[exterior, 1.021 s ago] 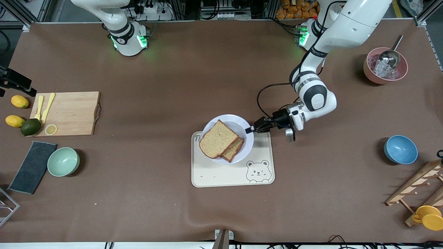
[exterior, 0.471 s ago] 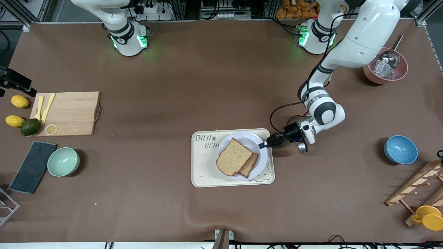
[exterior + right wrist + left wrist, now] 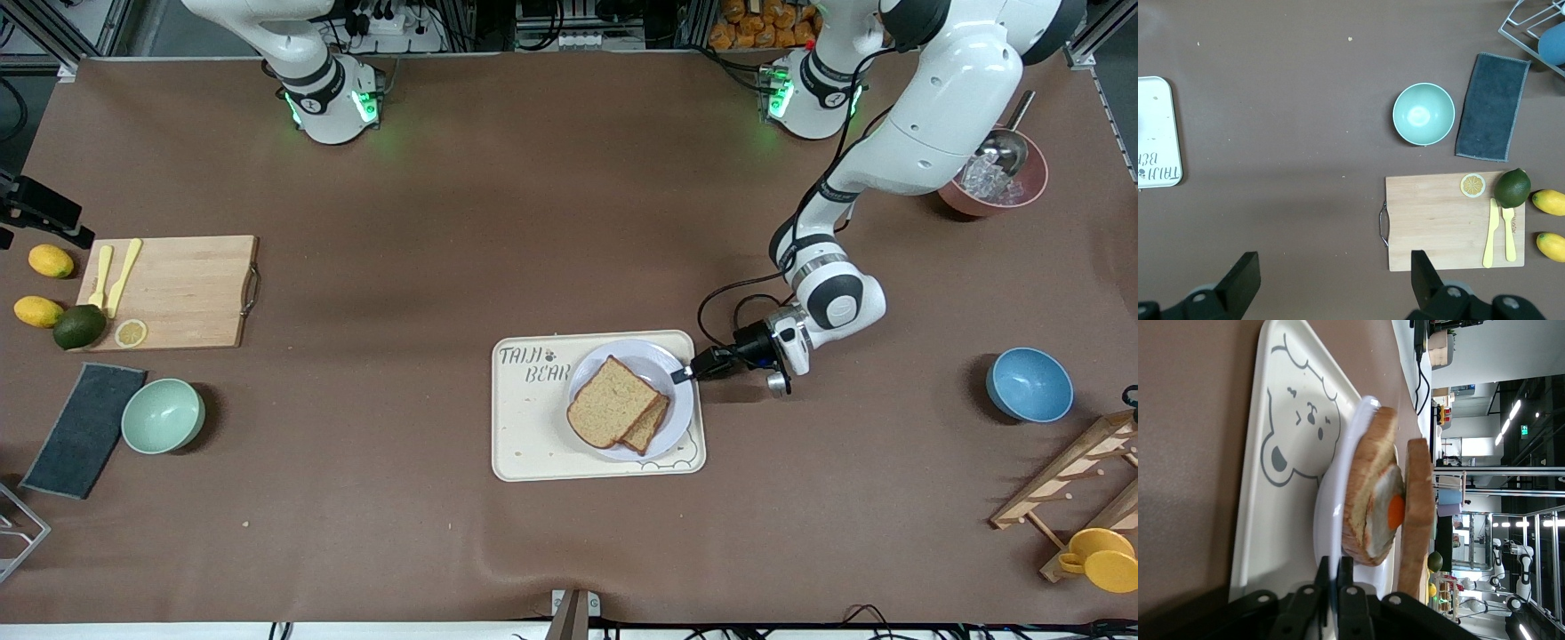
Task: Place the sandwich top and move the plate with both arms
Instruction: 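Open the left gripper and withdraw it from the plate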
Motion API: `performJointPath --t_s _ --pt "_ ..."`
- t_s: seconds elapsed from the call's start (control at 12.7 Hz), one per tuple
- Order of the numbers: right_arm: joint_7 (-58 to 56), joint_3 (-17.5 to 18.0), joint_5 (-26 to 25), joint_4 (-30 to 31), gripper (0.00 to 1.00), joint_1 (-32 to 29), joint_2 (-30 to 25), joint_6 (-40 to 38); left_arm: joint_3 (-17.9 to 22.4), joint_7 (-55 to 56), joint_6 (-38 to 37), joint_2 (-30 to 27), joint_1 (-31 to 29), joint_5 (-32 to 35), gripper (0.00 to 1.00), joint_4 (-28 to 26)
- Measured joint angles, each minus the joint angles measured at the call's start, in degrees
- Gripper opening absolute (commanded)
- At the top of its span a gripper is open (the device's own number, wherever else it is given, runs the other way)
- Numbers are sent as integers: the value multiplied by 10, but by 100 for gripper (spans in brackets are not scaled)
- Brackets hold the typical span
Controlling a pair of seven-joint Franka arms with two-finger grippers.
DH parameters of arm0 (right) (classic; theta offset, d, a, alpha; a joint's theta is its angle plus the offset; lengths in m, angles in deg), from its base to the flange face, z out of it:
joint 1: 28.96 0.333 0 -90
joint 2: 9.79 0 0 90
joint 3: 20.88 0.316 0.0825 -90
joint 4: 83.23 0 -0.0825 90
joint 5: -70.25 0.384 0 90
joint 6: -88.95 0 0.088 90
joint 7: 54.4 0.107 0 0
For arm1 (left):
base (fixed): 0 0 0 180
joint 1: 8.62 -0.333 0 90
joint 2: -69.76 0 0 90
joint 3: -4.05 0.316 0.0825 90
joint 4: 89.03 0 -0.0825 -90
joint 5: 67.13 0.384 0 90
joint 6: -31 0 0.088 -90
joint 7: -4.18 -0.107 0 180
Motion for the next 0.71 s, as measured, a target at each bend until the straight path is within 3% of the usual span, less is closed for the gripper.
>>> performJointPath --t_s 0.47,0.71 --pt "0 2 0 1 100 0 0 -1 -4 27 -6 -11 -4 14 100 -3" --pt "0 4 0 1 100 1 0 -1 -2 87 -3 -32 -7 57 100 -8"
